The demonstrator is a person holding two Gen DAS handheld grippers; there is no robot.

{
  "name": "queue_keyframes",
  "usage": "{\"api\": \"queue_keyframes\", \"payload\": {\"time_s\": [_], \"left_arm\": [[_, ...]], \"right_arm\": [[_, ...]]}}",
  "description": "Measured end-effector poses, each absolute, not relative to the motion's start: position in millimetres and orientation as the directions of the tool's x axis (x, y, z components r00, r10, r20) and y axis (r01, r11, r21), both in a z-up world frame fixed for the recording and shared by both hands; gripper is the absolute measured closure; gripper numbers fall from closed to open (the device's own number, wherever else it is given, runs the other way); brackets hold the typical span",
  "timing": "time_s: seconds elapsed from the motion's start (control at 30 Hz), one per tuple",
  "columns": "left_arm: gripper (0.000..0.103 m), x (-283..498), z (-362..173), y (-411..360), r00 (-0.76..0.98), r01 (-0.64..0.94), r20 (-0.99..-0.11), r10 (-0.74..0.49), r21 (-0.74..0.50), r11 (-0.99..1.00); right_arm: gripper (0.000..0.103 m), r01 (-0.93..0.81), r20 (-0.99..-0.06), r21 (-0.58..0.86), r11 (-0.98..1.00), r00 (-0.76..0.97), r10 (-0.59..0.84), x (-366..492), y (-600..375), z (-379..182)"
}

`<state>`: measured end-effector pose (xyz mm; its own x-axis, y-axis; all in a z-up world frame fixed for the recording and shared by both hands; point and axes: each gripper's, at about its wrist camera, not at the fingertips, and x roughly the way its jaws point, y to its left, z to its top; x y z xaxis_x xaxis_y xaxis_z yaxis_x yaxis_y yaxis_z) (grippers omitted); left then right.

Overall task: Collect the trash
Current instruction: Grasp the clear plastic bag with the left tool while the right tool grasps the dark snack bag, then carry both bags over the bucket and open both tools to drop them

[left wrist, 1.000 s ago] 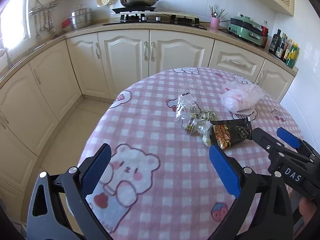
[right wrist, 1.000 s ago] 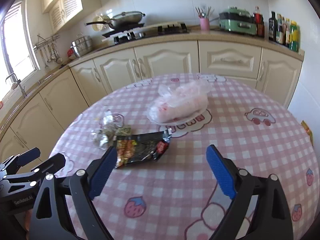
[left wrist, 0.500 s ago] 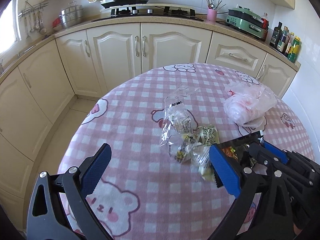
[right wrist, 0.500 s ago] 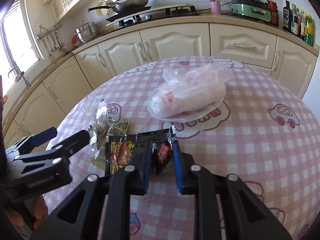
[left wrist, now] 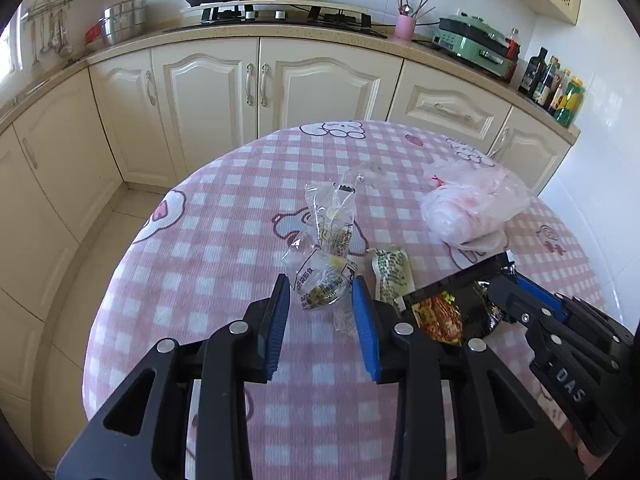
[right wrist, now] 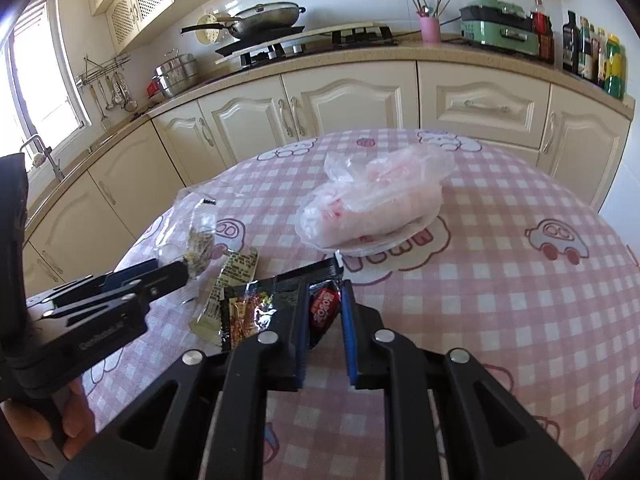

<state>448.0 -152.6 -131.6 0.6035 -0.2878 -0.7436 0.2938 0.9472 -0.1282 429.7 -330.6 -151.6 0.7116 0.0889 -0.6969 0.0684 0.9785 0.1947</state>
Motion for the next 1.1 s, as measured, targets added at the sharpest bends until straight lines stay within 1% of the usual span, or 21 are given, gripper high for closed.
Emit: {"api": "queue_keyframes", "payload": {"time_s": [0.07, 0.13, 0.43, 0.6, 0.87, 1.1], "left_arm": [[0.073, 439, -126, -146, 0.617, 0.291, -0.733, -0.288, -0.128, 0.948], [0.073, 429, -117, -137, 0.632, 0.289, -0.718, -0.293, -0.133, 0.948], [0.073, 385, -86, -97, 0.685, 0.276, -0.663, -0.302, -0.148, 0.950], [0.073, 361, -74, -57, 0.715, 0.242, -0.633, -0.296, -0.172, 0.955], [0.073, 327, -73, 28, 0.756, 0.129, -0.622, -0.204, -0.164, 0.978], [0.073, 309, -91, 108, 0.750, -0.041, -0.658, -0.070, -0.151, 0.988]], "right_arm": [[0.089, 0.063, -0.685, 0.197, 0.978, 0.723, 0.092, 424, -327, -146], [0.094, 0.056, -0.675, 0.196, 0.979, 0.732, 0.093, 420, -324, -141], [0.096, 0.000, -0.608, 0.159, 0.987, 0.788, 0.098, 387, -291, -94], [0.096, -0.064, -0.567, 0.130, 0.989, 0.814, 0.127, 367, -253, -65], [0.096, -0.213, -0.565, 0.103, 0.972, 0.791, 0.233, 355, -158, -53], [0.097, -0.352, -0.603, 0.103, 0.930, 0.721, 0.340, 353, -63, -70]]}}
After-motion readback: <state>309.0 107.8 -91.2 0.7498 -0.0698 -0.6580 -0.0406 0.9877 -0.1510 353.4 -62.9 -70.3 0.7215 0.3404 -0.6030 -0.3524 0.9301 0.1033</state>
